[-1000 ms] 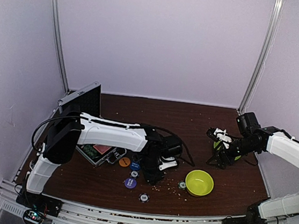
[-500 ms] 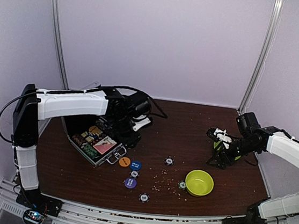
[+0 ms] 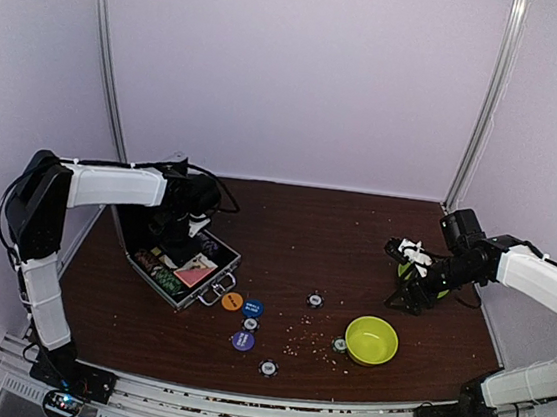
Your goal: Pack up texas hold em set
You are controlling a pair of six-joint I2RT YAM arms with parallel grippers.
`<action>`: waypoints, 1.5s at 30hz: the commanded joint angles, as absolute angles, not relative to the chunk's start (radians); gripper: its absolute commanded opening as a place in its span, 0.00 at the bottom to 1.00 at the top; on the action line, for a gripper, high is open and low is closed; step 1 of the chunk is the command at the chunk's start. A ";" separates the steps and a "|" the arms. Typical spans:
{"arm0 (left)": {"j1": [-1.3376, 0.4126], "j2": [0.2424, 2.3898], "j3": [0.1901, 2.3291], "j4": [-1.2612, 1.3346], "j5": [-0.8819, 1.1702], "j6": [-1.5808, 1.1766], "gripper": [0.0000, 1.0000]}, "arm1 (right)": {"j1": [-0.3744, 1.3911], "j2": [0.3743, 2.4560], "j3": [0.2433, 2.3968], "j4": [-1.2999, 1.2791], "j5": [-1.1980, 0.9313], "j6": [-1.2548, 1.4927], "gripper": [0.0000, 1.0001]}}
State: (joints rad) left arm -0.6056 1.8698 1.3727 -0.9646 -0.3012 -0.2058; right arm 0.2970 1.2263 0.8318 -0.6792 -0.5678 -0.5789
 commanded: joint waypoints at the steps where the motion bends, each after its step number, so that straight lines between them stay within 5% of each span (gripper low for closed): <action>1: -0.555 1.843 1.351 -0.934 -0.368 -0.225 0.43 | 0.307 1.224 0.857 -0.683 -0.561 -0.589 0.83; 26: -0.442 1.893 1.336 -0.851 -0.309 -0.190 0.43 | 0.306 1.229 0.857 -0.689 -0.546 -0.593 0.83; 45: -0.435 1.918 1.355 -0.873 -0.359 -0.187 0.57 | 0.308 1.235 0.863 -0.703 -0.551 -0.598 0.83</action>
State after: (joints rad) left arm -0.4442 1.9091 1.3434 -0.8642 -0.3309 -0.1951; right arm 0.2974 1.2316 0.8337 -0.6895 -0.5602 -0.5816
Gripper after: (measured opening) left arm 0.571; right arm 0.832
